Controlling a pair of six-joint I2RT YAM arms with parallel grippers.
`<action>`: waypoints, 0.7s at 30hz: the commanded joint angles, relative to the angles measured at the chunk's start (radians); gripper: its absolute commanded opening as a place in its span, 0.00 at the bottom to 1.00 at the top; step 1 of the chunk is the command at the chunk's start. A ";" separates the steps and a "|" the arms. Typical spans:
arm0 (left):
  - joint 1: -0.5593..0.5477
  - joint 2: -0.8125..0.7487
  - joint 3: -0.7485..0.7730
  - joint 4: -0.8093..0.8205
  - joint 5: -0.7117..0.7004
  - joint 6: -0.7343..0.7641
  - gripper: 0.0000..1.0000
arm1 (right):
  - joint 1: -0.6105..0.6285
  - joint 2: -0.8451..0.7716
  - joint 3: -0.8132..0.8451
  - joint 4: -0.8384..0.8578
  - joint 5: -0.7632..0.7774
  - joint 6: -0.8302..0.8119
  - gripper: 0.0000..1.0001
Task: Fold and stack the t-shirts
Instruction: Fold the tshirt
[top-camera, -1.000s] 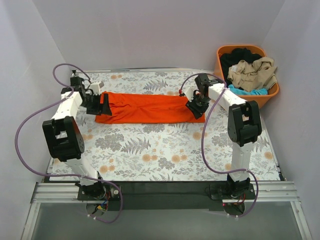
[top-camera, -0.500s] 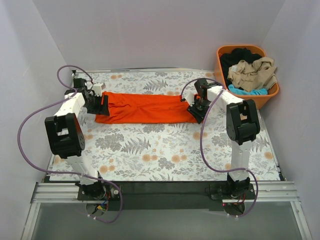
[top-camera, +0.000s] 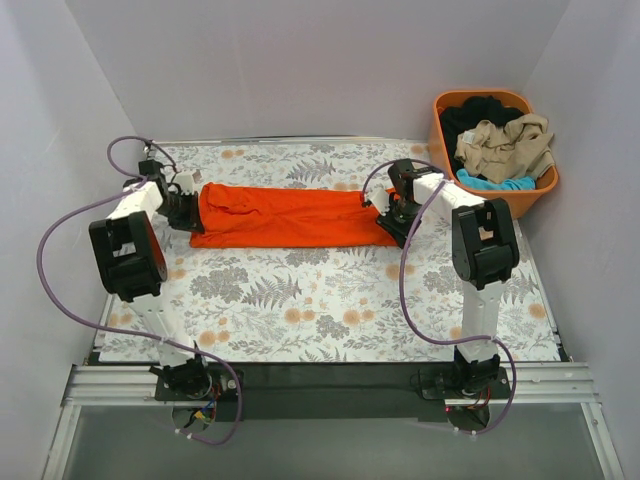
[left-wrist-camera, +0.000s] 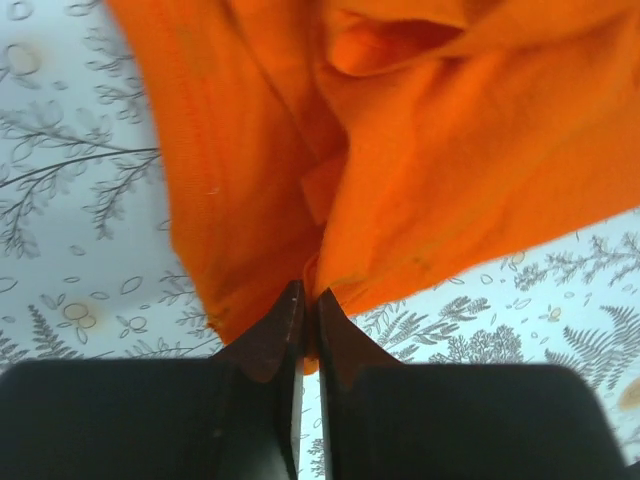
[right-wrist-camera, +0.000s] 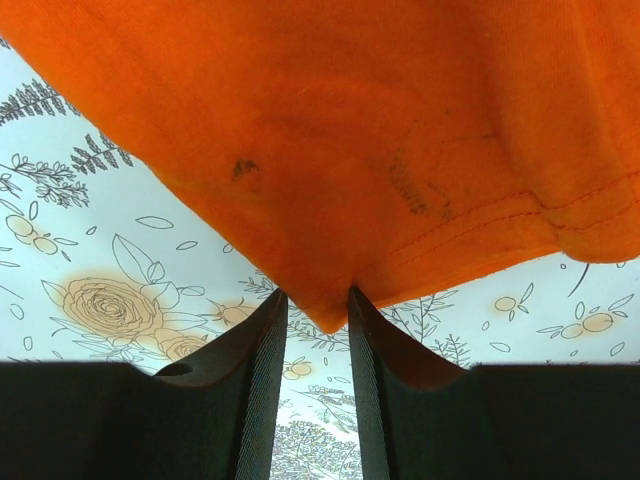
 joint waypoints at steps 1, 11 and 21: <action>0.031 0.022 0.056 -0.020 0.042 -0.009 0.01 | 0.001 0.011 -0.014 -0.007 0.014 -0.016 0.32; 0.044 0.128 0.113 -0.032 0.017 -0.062 0.39 | 0.006 0.023 -0.025 -0.040 0.009 -0.036 0.30; 0.045 0.039 0.450 -0.194 0.069 -0.151 0.43 | 0.095 -0.101 -0.138 -0.190 -0.109 -0.122 0.29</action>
